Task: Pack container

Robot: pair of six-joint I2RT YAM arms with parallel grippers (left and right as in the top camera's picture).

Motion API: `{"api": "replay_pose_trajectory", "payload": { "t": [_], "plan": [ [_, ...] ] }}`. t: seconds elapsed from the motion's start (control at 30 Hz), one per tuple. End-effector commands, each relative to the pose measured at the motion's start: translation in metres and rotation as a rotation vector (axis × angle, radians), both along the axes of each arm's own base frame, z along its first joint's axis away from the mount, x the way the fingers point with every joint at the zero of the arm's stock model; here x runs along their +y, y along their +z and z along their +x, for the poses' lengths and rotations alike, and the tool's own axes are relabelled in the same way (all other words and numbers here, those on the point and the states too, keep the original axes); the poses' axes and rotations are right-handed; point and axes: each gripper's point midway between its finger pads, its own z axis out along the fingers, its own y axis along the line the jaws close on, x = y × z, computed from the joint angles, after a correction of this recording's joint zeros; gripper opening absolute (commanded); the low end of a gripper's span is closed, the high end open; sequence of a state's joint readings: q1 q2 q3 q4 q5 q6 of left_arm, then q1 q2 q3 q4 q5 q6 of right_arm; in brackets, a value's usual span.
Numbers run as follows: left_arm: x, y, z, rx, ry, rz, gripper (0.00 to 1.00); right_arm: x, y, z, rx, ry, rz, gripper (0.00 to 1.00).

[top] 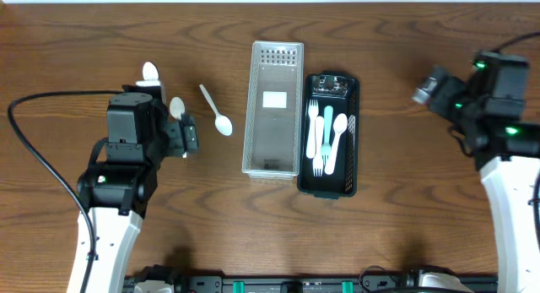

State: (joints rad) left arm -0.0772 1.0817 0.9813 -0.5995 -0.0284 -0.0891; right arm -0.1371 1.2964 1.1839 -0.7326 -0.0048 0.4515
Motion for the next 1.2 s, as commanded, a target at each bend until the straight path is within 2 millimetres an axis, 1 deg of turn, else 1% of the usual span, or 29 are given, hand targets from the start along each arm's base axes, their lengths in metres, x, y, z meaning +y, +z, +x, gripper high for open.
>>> {"api": "replay_pose_trajectory", "payload": {
  "t": [0.0,0.07,0.13,0.23,0.27,0.33,0.4,0.5,0.53,0.63,0.8,0.93,1.03,1.17],
  "plan": [
    [0.002,-0.009,0.018,0.015,0.091,-0.09,0.98,-0.023,-0.008,-0.01,0.054,-0.035,-0.02,0.99],
    [0.005,-0.028,0.028,0.062,0.11,-0.092,0.99,-0.03,-0.017,-0.023,0.114,-0.053,-0.014,0.99],
    [0.011,-0.057,0.036,0.157,0.141,-0.095,1.0,-0.033,-0.025,-0.033,0.161,-0.069,-0.002,0.99],
    [0.017,-0.085,0.044,0.285,0.161,-0.088,1.0,-0.032,-0.03,-0.039,0.192,-0.069,0.004,0.99],
    [0.015,-0.093,0.049,0.33,0.135,-0.088,1.0,-0.032,-0.031,-0.041,0.201,-0.067,0.005,0.99],
    [0.009,-0.098,0.06,0.368,0.063,-0.089,1.0,-0.031,-0.032,-0.042,0.208,-0.067,0.005,0.99],
    [0.007,-0.101,0.073,0.396,0.012,-0.062,1.0,-0.031,-0.033,-0.043,0.211,-0.067,0.006,0.99],
    [0.01,-0.105,0.083,0.437,0.013,-0.056,0.99,-0.031,-0.034,-0.044,0.218,-0.066,0.008,0.99],
    [0.01,-0.108,0.083,0.455,0.014,-0.057,0.96,-0.031,-0.035,-0.045,0.222,-0.066,0.009,0.99],
    [0.011,-0.122,0.078,0.514,0.02,-0.058,0.92,-0.03,-0.036,-0.048,0.233,-0.066,0.011,0.99],
    [0.017,-0.149,0.07,0.603,0.045,-0.066,0.89,-0.029,-0.037,-0.05,0.243,-0.066,0.013,0.99],
    [0.02,-0.161,0.07,0.63,0.048,-0.06,0.87,-0.029,-0.037,-0.05,0.243,-0.066,0.013,0.99],
    [0.022,-0.167,0.07,0.641,0.052,-0.055,0.83,-0.029,-0.037,-0.05,0.244,-0.066,0.014,0.99],
    [0.022,-0.182,0.067,0.681,0.053,-0.056,0.83,-0.029,-0.037,-0.05,0.244,-0.066,0.014,0.99]
  ]
}}
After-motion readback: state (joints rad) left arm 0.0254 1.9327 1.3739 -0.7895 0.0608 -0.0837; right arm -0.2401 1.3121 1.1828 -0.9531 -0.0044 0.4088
